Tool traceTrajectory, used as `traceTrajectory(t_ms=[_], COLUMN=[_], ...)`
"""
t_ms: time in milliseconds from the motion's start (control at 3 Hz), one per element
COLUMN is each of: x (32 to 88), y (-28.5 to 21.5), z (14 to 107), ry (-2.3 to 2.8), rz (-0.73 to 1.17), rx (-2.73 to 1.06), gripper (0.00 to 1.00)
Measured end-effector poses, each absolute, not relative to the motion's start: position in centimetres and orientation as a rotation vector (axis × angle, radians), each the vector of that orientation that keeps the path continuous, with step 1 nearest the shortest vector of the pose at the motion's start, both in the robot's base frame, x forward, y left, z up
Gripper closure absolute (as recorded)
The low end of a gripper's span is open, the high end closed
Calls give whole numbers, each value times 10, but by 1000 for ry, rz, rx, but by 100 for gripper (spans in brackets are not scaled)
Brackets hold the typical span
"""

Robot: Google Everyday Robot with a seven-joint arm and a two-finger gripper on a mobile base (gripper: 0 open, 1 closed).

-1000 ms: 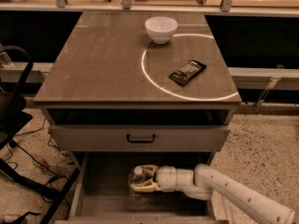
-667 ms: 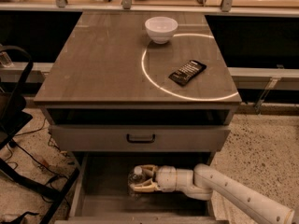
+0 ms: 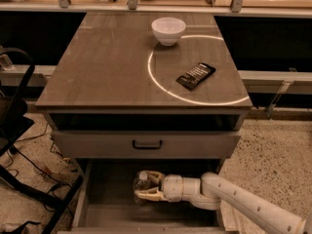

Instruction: Place water bottle into middle drawer

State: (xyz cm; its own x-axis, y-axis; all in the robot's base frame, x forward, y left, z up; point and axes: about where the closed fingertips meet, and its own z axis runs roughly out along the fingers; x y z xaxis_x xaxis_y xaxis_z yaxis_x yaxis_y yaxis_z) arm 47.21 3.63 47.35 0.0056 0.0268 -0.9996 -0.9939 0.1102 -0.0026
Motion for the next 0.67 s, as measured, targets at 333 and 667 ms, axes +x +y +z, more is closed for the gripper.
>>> traceTrajectory(t_ms=[333,667], x=[471,471], y=[39,39], z=[474,474], ry=[1233,1233], rz=[1142,1143], rx=[-1112,-1112], gripper=[0,0])
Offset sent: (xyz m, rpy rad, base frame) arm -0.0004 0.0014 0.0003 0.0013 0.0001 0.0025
